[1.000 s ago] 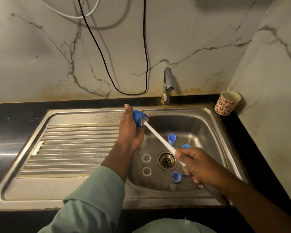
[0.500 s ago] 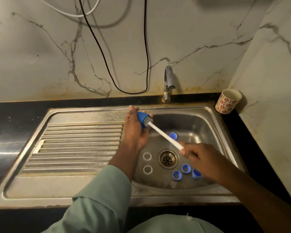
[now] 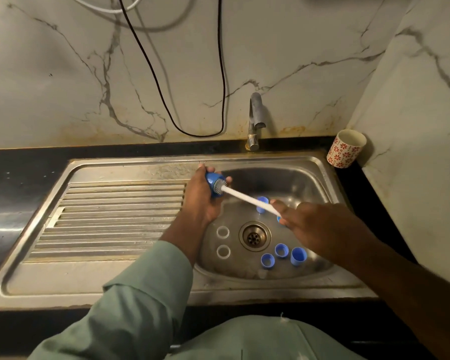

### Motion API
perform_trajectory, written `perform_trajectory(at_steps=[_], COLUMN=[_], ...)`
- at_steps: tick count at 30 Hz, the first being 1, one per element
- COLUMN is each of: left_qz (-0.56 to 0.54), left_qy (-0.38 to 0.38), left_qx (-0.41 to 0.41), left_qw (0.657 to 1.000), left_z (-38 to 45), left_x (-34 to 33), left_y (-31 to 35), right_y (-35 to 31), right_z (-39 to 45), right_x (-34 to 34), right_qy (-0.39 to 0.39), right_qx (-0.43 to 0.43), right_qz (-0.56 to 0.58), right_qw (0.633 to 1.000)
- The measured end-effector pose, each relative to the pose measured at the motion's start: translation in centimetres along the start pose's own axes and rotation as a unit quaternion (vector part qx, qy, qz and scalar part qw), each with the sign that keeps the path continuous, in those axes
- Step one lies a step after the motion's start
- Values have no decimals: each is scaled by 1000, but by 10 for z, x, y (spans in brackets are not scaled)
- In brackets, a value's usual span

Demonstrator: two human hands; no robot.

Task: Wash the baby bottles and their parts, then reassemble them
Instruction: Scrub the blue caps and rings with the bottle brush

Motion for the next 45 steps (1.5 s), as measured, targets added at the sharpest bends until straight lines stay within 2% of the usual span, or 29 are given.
perform_trajectory(at_steps=[3,4,7,10,12,15,17,18,19,21,22,24,25,26,28,29,31,32,33,34,35,36,37,38,39,40,42,43,45], left_qz=[55,81,116,59,23,-54,-114,-117,-91,43,112,151,111,41,-108,-161,-227,-205,-125,7,153,288,391,450,464,428,177,23,-141], left_qy=[44,59,70,8,-19,-20,-14,-6,11,41,47,7,-32,-75,-140,-152,-135,-102,-59,-18,6,14,8,-7,-32,-64,-119,-128,-87], left_qx=[-16,-23,-23,19,23,-2,-20,-37,-59,-118,-139,-131,-92,-47,-4,-14,-39,-61,-110,-176,-239,-276,-273,-239,-191,-139,-23,10,16], left_qw=[997,995,990,998,999,998,993,992,994,991,983,980,989,995,984,975,964,972,984,984,959,917,879,861,864,891,977,991,986], left_z=[2,4,2,-5,-6,-6,0,1,2,4,5,7,7,5,3,2,4,7,9,10,10,11,14,17,18,18,13,10,14], left_x=[2,1,-8,-19,-20,-20,-21,-23,-22,-22,-22,-21,-20,-18,-18,-19,-25,-26,-22,-18,-15,-14,-12,-8,-2,6,18,20,17], left_y=[3,3,3,6,9,17,20,20,19,18,18,15,12,9,8,11,17,19,23,28,32,33,32,30,24,18,3,-4,-12], right_y=[3,4,3,23,31,14,-5,-13,-19,-23,-22,-13,-4,6,16,14,-3,-17,-31,-42,-47,-45,-39,-32,-23,-11,11,16,9], right_z=[1,4,12,11,3,2,2,2,3,5,6,12,14,13,8,6,5,4,4,4,7,11,14,17,18,19,13,8,0], right_x=[-8,-8,-8,10,24,12,-5,-11,-16,-16,-12,5,16,23,32,28,9,-2,-10,-16,-20,-20,-16,-9,-2,3,8,6,-12], right_qy=[-10,-11,-107,-227,-262,-205,-138,-114,-99,-96,-107,-139,-170,-210,-258,-249,-200,-177,-162,-152,-140,-134,-140,-161,-193,-230,-279,-273,-220], right_qx=[-24,-50,-82,-93,-112,-128,-143,-146,-147,-131,-111,-58,-53,-72,-122,-131,-141,-147,-159,-167,-163,-149,-130,-102,-80,-69,-87,-107,-151], right_qz=[-111,-101,129,356,476,606,644,628,586,417,334,277,304,369,560,625,700,718,721,700,646,552,441,357,332,360,502,574,658], right_qw=[994,994,982,902,832,758,739,756,791,894,930,949,936,902,778,728,671,657,655,677,732,809,877,915,920,901,814,765,704])
Point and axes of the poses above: each hand's wrist, its own z-axis towards the middle knuckle, its own x-axis out of the back of the hand, y = z × x, the point moved 4 cm from there along z, towards the middle knuckle, and after that the axes turned 5 degrees about -y, right-handed, at the moved point
